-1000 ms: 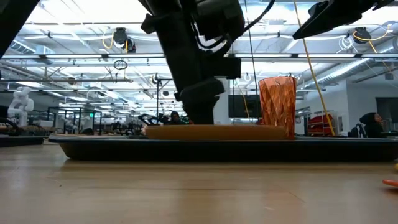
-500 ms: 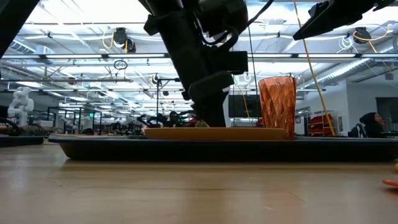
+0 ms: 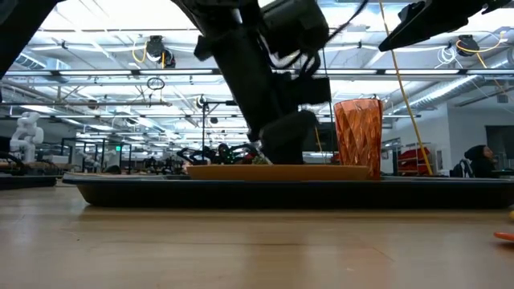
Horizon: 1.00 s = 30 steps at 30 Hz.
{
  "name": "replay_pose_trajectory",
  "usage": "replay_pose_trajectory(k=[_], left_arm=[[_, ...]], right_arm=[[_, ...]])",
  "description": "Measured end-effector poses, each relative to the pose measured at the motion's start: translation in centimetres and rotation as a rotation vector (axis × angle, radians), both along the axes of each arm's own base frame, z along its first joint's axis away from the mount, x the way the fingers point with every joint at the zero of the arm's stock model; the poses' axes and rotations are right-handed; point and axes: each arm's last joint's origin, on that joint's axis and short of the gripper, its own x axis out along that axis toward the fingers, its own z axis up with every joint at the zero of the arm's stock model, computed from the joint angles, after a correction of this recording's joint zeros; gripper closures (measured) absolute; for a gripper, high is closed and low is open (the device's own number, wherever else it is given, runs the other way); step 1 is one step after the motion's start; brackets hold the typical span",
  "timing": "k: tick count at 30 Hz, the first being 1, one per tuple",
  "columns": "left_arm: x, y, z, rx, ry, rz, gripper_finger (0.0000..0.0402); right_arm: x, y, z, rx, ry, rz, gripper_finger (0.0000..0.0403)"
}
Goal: Pick and place plate/cup/fork/spoon on tray
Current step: Put the orange plate in the center of the black tray, then put the orange fork on the black tray to the right of the orange plate
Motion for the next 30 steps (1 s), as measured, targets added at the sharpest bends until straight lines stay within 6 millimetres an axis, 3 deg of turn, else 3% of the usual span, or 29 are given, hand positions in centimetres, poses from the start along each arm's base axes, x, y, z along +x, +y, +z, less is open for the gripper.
replay_pose_trajectory(k=[21, 30], left_arm=[[0.9, -0.5, -0.1, -0.032, -0.075, -0.05, 0.036], [2.0, -2.5, 2.7, -0.028, -0.156, -0.112, 0.036]], right_arm=[[-0.1, 0.0, -0.1, -0.009, 0.012, 0.003, 0.0214], [-0.1, 0.1, -0.1, 0.104, -0.002, -0.03, 0.0214]])
